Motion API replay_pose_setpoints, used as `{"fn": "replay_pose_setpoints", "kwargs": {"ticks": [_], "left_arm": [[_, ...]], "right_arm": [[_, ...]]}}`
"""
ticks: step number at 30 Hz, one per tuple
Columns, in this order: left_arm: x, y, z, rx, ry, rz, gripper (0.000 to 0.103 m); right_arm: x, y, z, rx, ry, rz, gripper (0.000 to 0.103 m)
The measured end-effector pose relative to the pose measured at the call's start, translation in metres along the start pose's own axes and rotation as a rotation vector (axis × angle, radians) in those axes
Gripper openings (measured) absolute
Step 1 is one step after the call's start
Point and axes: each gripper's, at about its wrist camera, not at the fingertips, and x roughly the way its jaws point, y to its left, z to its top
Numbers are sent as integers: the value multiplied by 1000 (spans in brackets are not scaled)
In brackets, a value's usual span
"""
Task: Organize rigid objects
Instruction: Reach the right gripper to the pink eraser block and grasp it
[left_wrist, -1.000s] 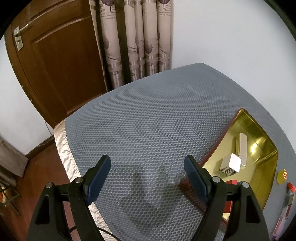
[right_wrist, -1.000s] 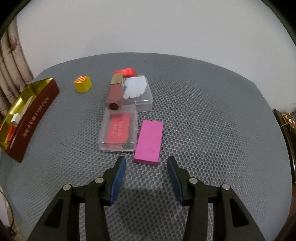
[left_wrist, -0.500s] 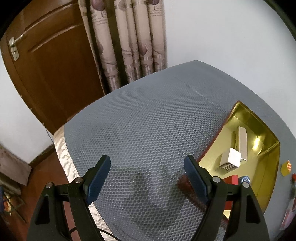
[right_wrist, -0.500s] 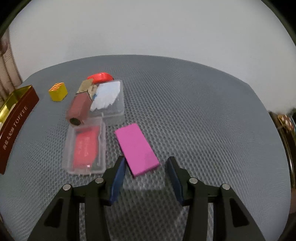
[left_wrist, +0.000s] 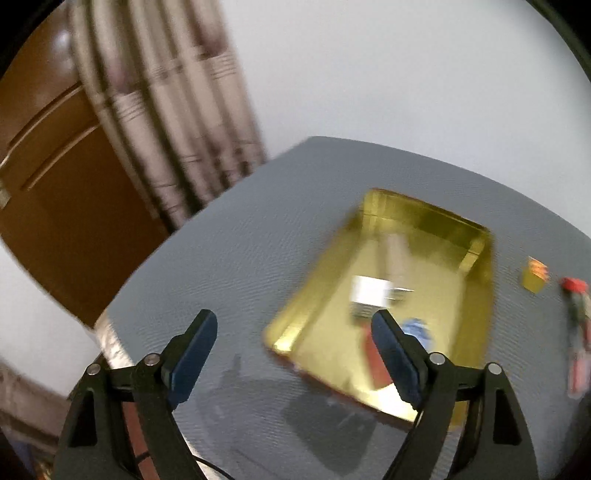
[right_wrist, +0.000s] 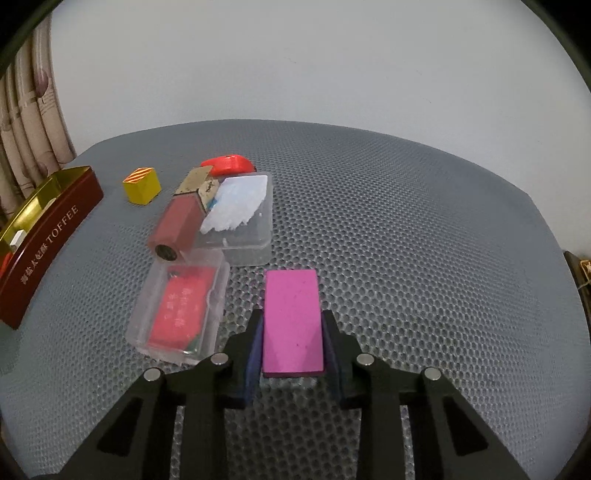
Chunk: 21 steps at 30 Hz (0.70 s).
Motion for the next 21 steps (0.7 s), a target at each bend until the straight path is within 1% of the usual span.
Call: {"fn": "replay_pose_setpoints", "kwargs": {"ticks": [4,5,7,9,11,12,14,17,19,21], "left_arm": [[-11,-47,2,97,29,-116,83],[-15,-61,3,124,38,-150,83],[-22,-90,6,171,58,-217,83],[-25,-112,7,197,98,-285,83],[-29,-143,8,208,157,-365,83],[-31,-159,10,222,176,-389,83],[-36,-186,13,249,179,-415,83],[-41,-222,14,296,162,-421,83],[-37,-247,12,324,199,-445,83],[-31,-262,11,322,238,-468,83]], "right_arm": [[-2,-10,-4,28,-2,-70,30],[-2,-14,-5,34,1,-100,30],[2,-21,-4,48,3,-130,30],[2,-26,-5,72,6,-118,30],[2,-25,-6,73,6,-118,30],[3,-24,-6,69,6,-123,30],[3,-22,-6,68,6,-124,30],[4,-20,-7,75,6,-117,30],[4,-19,-7,76,6,-114,31],[4,-19,-7,81,6,-108,31]]}}
